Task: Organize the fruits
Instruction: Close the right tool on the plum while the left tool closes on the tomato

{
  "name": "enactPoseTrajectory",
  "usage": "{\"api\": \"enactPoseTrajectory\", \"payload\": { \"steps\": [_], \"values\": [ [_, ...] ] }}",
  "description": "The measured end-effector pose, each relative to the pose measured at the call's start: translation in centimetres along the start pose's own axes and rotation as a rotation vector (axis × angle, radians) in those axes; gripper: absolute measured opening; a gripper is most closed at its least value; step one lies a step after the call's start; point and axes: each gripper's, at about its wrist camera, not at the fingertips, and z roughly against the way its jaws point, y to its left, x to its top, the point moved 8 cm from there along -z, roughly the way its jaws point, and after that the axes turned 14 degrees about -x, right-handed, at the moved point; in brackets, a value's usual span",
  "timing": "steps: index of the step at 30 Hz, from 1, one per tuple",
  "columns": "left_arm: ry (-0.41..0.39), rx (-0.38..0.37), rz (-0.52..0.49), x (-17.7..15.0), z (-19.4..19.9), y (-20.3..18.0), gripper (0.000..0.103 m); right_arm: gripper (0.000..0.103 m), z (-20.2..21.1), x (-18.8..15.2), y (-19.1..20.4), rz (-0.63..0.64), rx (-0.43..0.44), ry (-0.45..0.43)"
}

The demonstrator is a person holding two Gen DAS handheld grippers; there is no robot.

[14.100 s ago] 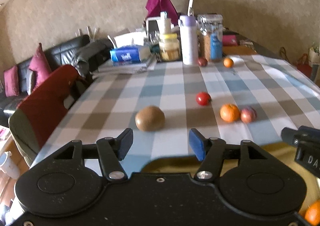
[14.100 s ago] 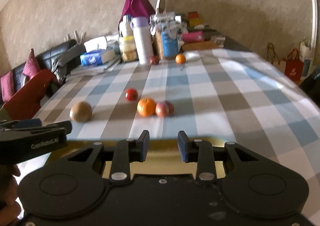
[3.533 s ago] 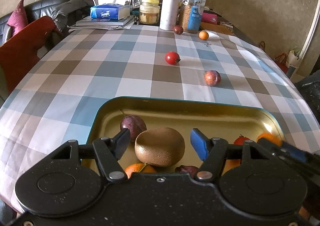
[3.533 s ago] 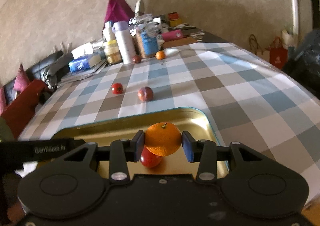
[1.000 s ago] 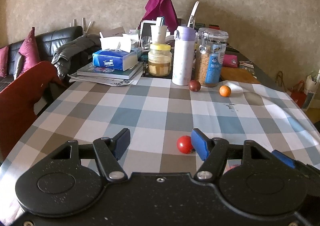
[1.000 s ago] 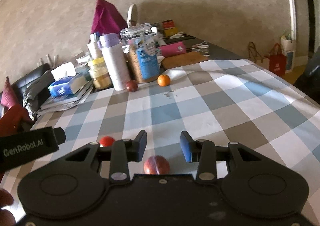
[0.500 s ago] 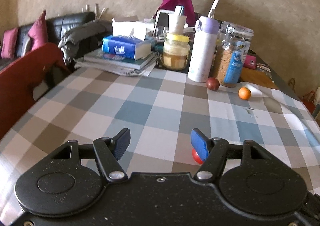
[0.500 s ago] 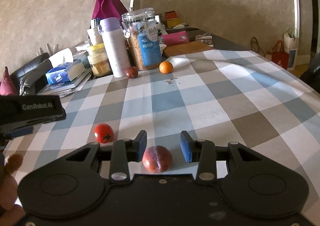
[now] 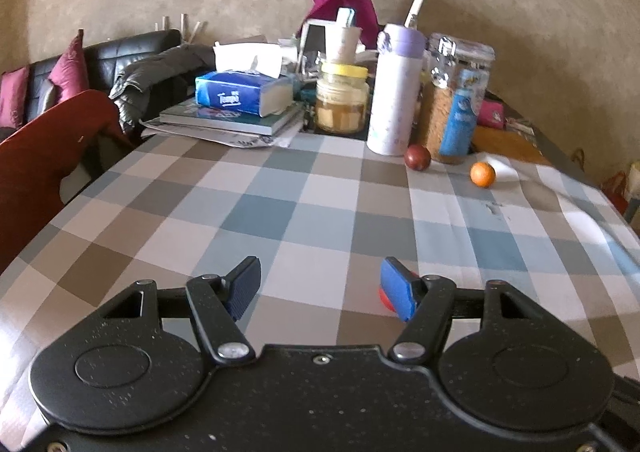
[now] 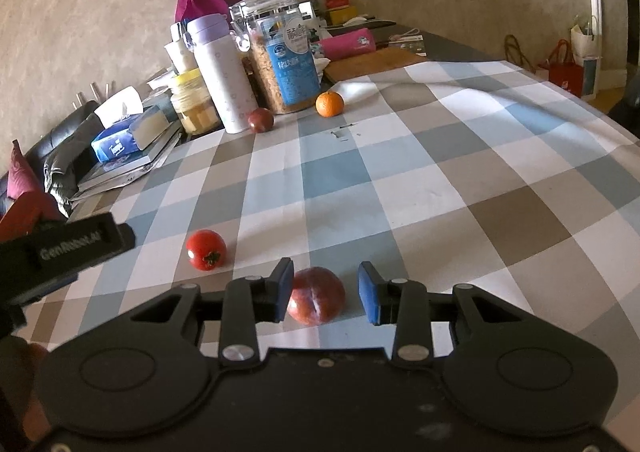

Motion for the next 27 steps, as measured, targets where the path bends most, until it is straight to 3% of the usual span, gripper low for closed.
{"api": "enactPoseTrajectory", "payload": {
  "steps": [15,27],
  "values": [
    [0.071,-0.038,0.066,-0.9,-1.5,0.9,0.069,0.038,0.1,-0.7,1.1,0.079,0.031,-0.002],
    [0.091,-0.048,0.080,-1.1,-1.8,1.1,0.069,0.038,-0.6,-1.5,1.4,0.098,0.041,0.068]
  ]
}}
